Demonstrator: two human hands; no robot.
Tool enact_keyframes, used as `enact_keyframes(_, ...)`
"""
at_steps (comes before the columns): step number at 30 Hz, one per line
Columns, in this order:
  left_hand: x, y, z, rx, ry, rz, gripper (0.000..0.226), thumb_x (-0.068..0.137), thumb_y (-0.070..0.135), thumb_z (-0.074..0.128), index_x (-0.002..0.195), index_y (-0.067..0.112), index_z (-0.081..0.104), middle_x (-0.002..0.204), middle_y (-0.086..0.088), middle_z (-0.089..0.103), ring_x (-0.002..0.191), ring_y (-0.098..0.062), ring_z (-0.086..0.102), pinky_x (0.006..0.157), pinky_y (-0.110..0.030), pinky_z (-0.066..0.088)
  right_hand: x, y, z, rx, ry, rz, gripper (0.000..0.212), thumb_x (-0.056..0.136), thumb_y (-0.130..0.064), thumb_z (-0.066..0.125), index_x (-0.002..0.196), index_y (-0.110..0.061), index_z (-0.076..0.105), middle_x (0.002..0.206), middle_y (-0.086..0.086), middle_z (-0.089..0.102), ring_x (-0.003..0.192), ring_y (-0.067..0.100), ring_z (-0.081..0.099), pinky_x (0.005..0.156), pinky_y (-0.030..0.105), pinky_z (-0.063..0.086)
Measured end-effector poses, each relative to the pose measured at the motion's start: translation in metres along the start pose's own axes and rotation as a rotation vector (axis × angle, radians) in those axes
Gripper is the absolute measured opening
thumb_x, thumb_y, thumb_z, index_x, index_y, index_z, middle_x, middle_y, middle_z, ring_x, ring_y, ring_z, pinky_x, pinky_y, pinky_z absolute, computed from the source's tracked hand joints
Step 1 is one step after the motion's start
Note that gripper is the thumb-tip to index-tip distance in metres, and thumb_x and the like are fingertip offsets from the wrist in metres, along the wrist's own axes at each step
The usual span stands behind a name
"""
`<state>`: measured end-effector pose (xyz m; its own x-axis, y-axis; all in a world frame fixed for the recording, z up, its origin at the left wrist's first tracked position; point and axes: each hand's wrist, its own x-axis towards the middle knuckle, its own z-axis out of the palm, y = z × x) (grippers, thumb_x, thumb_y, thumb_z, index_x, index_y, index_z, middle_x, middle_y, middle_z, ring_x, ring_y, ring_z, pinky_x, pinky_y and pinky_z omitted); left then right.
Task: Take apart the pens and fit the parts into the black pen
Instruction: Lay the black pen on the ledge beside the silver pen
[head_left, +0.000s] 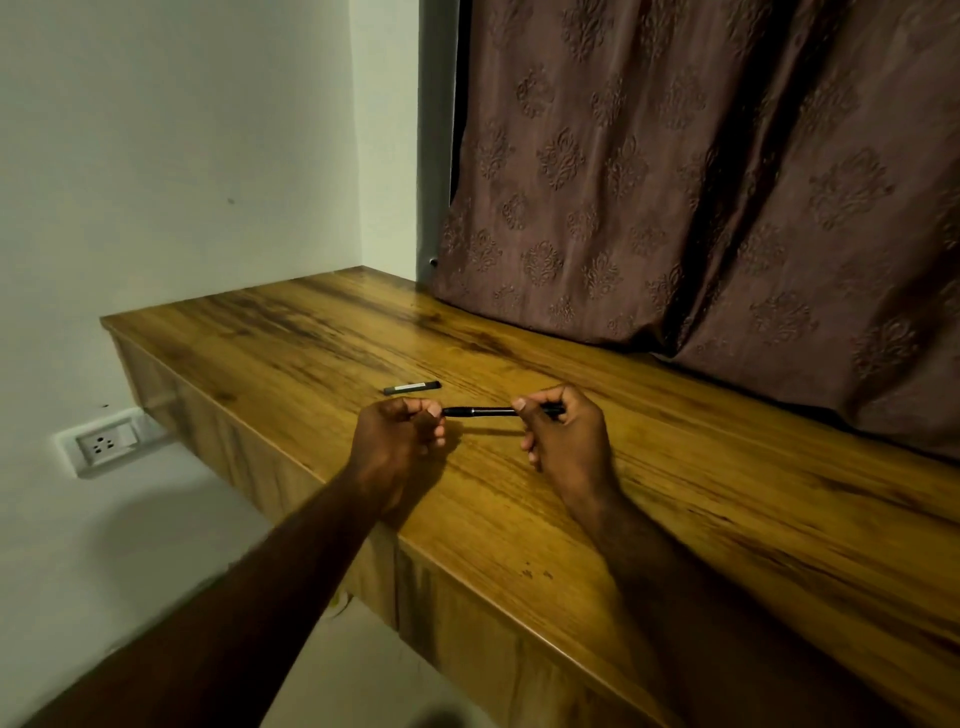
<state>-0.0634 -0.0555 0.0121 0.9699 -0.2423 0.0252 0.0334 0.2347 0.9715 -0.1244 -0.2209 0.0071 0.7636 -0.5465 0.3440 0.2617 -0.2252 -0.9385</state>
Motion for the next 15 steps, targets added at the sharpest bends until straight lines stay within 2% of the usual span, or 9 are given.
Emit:
enact_keyframes(2,0.006,0.006,-0.019,0.034,-0.046,0.000,0.012,0.090,0.001,0.059,0.079,0.003,0.064,0.063,-0.004,0.060,0.055,-0.011,0.057,0.058,-0.022,0.052,0.000,0.004,0.009,-0.053,-0.106,-0.014,0.010,0.096,-0.017,0.059,0.086,-0.015,0.062,0.056,0.004,0.056,0.042,0.009,0.048,0.043,0.025,0.041)
enact_keyframes(4,0.011,0.014,-0.036,0.104,-0.112,-0.006,0.008,0.089,-0.002,0.058,0.084,-0.001,0.063,0.066,-0.007,0.059,0.057,-0.012,0.057,0.056,-0.021,0.051,0.004,0.010,0.013,-0.220,-0.186,-0.091,0.013,0.098,-0.019,0.055,0.092,-0.020,0.066,0.067,-0.004,0.061,0.055,0.008,0.053,0.055,0.029,0.046)
enact_keyframes(6,0.017,0.019,-0.048,0.231,-0.159,0.042,0.006,0.087,-0.006,0.058,0.085,-0.004,0.063,0.068,-0.007,0.061,0.057,-0.010,0.058,0.055,-0.019,0.050,0.009,0.012,0.016,-0.387,-0.250,-0.185,0.016,0.097,-0.019,0.055,0.101,-0.018,0.071,0.081,-0.008,0.066,0.071,0.005,0.058,0.067,0.024,0.047)
enact_keyframes(8,0.024,0.019,-0.058,0.392,-0.139,0.144,0.005,0.084,-0.008,0.061,0.083,-0.005,0.065,0.072,-0.007,0.063,0.063,-0.011,0.059,0.061,-0.021,0.051,0.016,0.013,0.020,-0.535,-0.308,-0.251,0.018,0.096,-0.018,0.057,0.106,-0.016,0.072,0.095,-0.004,0.071,0.086,0.008,0.061,0.075,0.023,0.047)
enact_keyframes(10,0.033,0.017,-0.063,0.496,-0.104,0.232,0.013,0.081,-0.010,0.064,0.078,0.002,0.067,0.079,-0.011,0.065,0.072,-0.013,0.061,0.071,-0.026,0.052,0.026,0.015,0.027,-0.654,-0.369,-0.275,0.019,0.095,-0.018,0.058,0.107,-0.017,0.073,0.101,-0.002,0.072,0.093,0.012,0.062,0.079,0.026,0.046)
enact_keyframes(13,0.042,0.006,-0.069,0.569,-0.074,0.293,0.025,0.080,-0.012,0.064,0.073,0.012,0.067,0.077,-0.011,0.066,0.067,-0.007,0.063,0.067,-0.023,0.052,0.042,0.023,0.039,-0.765,-0.383,-0.280,0.021,0.095,-0.019,0.057,0.109,-0.018,0.072,0.104,0.000,0.071,0.099,0.017,0.061,0.085,0.031,0.048)
enact_keyframes(15,0.046,-0.001,-0.071,0.567,-0.021,0.298,0.024,0.081,-0.008,0.063,0.073,0.014,0.068,0.078,-0.012,0.067,0.070,-0.018,0.063,0.068,-0.037,0.053,0.051,0.029,0.048,-0.817,-0.382,-0.285,0.024,0.095,-0.015,0.055,0.114,-0.017,0.071,0.109,0.002,0.070,0.105,0.019,0.059,0.091,0.033,0.047)
